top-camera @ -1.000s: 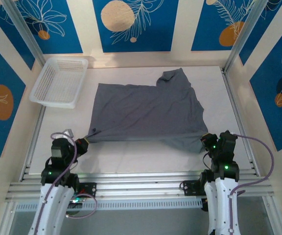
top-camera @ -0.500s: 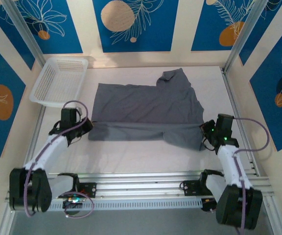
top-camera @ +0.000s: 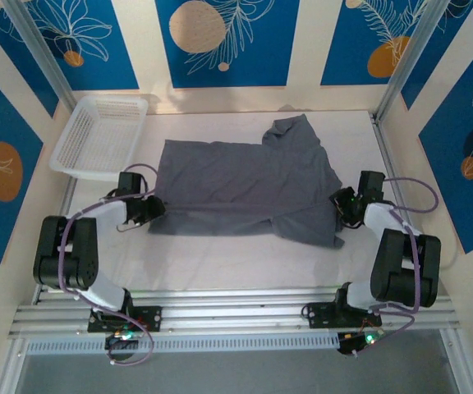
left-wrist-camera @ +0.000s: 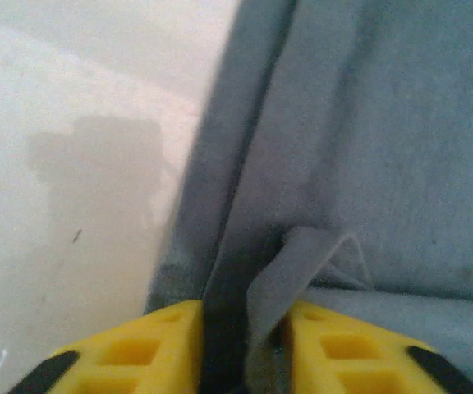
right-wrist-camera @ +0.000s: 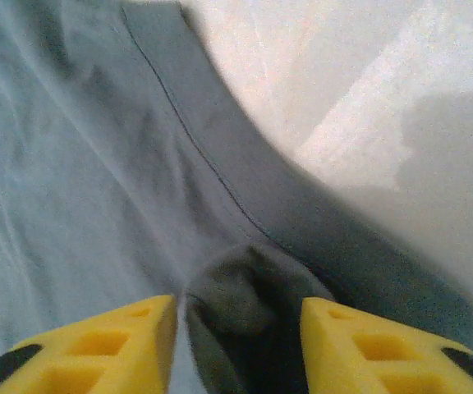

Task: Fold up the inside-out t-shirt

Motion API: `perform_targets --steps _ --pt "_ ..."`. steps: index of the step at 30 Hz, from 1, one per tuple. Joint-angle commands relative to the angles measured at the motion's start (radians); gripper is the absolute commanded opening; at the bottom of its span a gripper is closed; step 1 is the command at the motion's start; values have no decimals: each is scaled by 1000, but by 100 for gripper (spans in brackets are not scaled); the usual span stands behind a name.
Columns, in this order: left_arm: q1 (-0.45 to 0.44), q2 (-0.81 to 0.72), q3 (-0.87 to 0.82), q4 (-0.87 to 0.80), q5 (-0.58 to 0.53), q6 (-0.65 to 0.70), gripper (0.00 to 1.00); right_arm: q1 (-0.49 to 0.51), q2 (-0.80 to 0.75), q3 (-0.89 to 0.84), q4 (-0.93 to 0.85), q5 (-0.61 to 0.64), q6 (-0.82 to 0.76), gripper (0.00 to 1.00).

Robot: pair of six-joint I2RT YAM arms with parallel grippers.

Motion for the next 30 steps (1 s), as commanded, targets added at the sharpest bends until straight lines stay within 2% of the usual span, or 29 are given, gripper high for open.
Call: perform_targets --steps 1,2,3,7,11,13,17,20,24,27,30 --pt "-6 -64 32 -3 -6 25 47 -13 -104 17 -112 12 8 59" --pt "-7 -102 30 -22 -9 25 51 -15 -164 -6 -129 30 23 65" --pt "-8 -138 29 -43 -12 25 54 -15 -214 -28 -145 41 39 65" --pt "-54 -296 20 -116 7 17 55 -1 -383 -110 -291 98 108 60" --pt "-218 -385 32 -206 -64 34 55 21 -360 -109 -499 153 157 59" --pt "-268 -403 18 -219 -90 19 55 44 -322 -111 -503 145 138 59" --pt "-305 -413 -33 -189 -91 -15 55 115 -270 -118 -430 120 95 54" --pt "-309 -404 -50 -186 -93 -18 55 168 -223 -124 -386 125 106 45" --pt "-311 -396 -56 -183 -100 -17 55 206 -186 -109 -393 125 121 16" --pt "-310 -387 -57 -181 -103 -18 55 247 -227 -101 -422 137 129 0" --pt "-311 -377 -57 -179 -101 -20 55 295 -275 -81 -449 99 137 0"
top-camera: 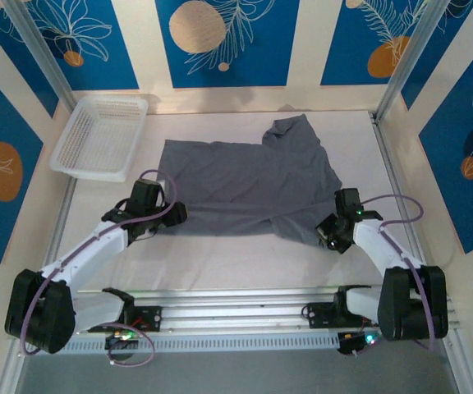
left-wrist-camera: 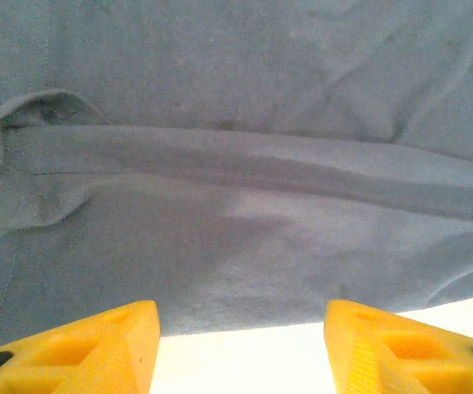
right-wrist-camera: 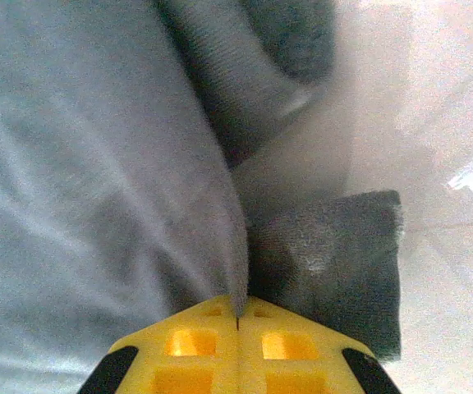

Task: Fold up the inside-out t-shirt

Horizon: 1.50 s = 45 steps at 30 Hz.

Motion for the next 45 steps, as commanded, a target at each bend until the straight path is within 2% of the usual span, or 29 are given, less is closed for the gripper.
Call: perform_targets --steps 1,3,6,9,12,14,16,18,22,25,27,31,33,38,41,42,44,45 --pt "-7 12 -6 -8 -17 -6 55 53 -49 50 -47 -42 13 0" --pt "-6 18 -5 -7 -17 -5 55 88 -27 110 -43 -59 -1 0" --pt "-8 38 2 1 -9 -4 55 89 96 253 -21 -77 -10 0" --pt "-9 69 5 11 1 -3 55 34 271 403 54 -114 5 0" --pt "-12 89 -4 27 12 -12 55 -46 487 582 70 -90 -14 2" --pt "-15 89 -13 41 22 -21 55 -96 622 708 16 -72 -54 17" --pt "-19 85 -14 38 24 -22 56 -144 715 802 -63 -99 -104 37" --pt "-23 77 -13 24 21 -19 56 -169 692 779 -67 -146 -142 43" --pt "-27 59 -15 15 20 -23 56 -160 446 522 59 -161 -168 49" --pt "-41 56 6 14 40 -15 56 -91 303 368 131 -257 -195 49" --pt "-52 60 25 18 65 4 57 -20 265 325 142 -290 -202 49" --pt "-89 87 71 12 86 36 59 124 310 332 160 -285 -144 49" --pt "-100 100 81 7 81 38 60 140 352 336 200 -307 -113 49" --pt "-113 88 57 19 67 19 60 154 469 402 182 -271 -102 51" --pt "-113 72 43 18 56 16 60 155 502 443 173 -242 -111 48" --pt "-113 70 43 15 55 17 60 155 510 458 177 -239 -112 37" --pt "-113 70 47 10 52 20 60 154 526 487 193 -236 -111 8" --pt "-113 72 51 12 52 21 60 155 539 514 198 -233 -122 0"
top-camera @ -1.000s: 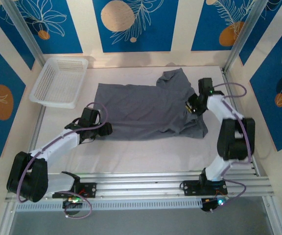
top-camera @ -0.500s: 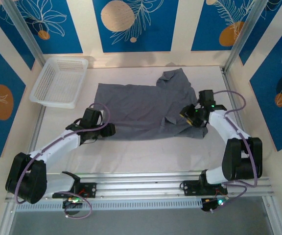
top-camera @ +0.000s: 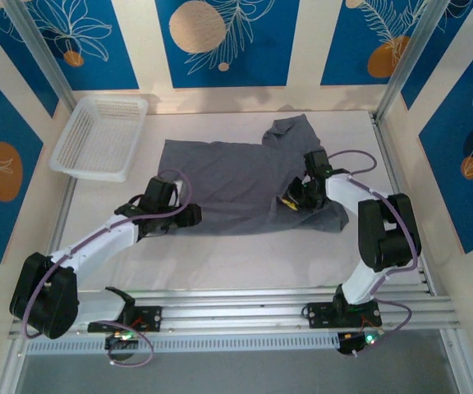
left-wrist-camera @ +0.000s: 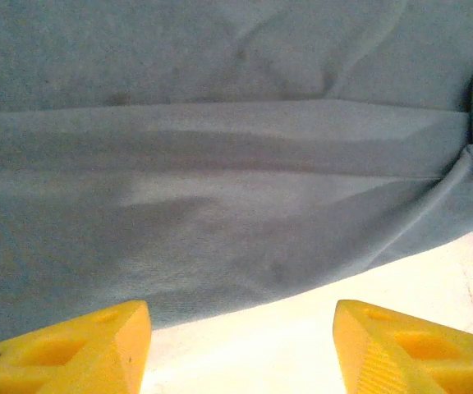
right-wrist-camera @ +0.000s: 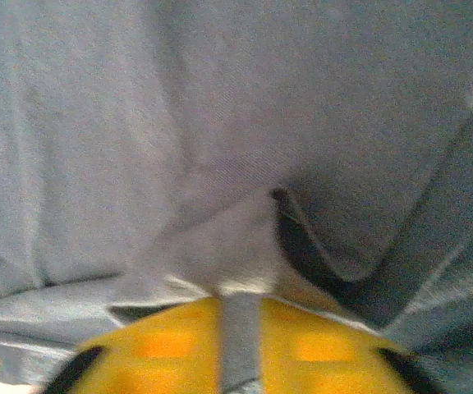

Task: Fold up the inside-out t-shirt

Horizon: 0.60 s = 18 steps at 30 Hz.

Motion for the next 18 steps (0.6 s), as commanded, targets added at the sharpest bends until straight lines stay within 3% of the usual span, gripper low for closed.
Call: perform_targets --steps 1,5,6,7,8,10,13,18 --pt "-11 -15 2 -6 -7 11 60 6 29 98 13 14 -16 0" --pt "-10 55 55 30 -17 24 61 10 83 220 -6 77 -96 0" --pt "-9 97 85 17 -52 21 60 10 92 238 -18 123 -112 6" --pt "-5 145 124 -8 -97 16 58 9 93 245 -37 181 -119 23" --pt "-1 184 154 -23 -129 13 54 5 87 238 -51 225 -115 33" --pt "21 270 204 -36 -193 -3 38 -17 35 149 -36 257 -71 41" --pt "73 366 242 -30 -226 -41 3 -82 -57 -58 55 198 50 36" --pt "138 473 236 -1 -207 -79 0 -206 -78 -211 73 132 85 19"
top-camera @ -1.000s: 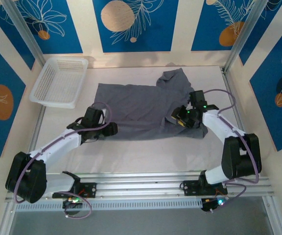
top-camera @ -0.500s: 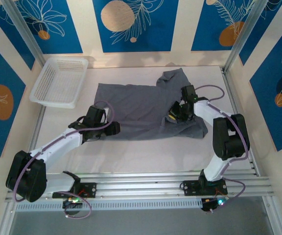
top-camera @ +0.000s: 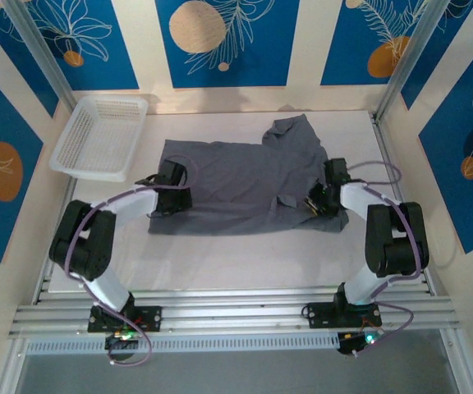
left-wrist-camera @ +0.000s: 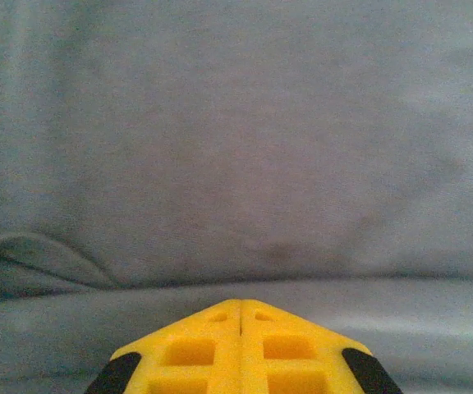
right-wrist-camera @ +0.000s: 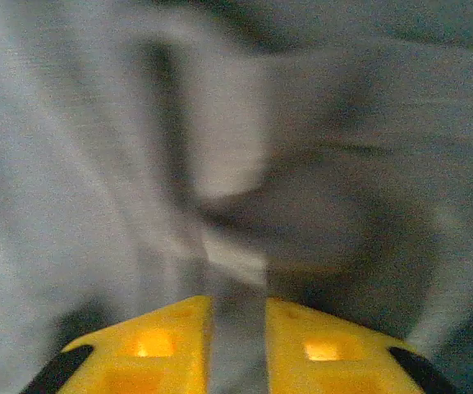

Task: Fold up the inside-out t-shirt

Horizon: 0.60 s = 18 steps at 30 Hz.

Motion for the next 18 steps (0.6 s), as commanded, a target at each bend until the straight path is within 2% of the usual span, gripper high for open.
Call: perform_targets --steps 1,5,10,14,18 --pt "44 55 -7 6 -13 -47 0 -52 -1 -38 1 -50 46 19" --pt "91 39 -116 39 22 -105 0 -92 23 -54 -35 -82 72 18" --pt "95 -131 -334 55 19 -156 0 -134 -3 -111 -104 -174 38 9" --pt "91 -312 -506 69 63 -239 0 -148 -122 -215 -149 -223 9 11" --pt "56 -476 -576 20 97 -234 0 -145 -321 -353 -179 -221 21 14"
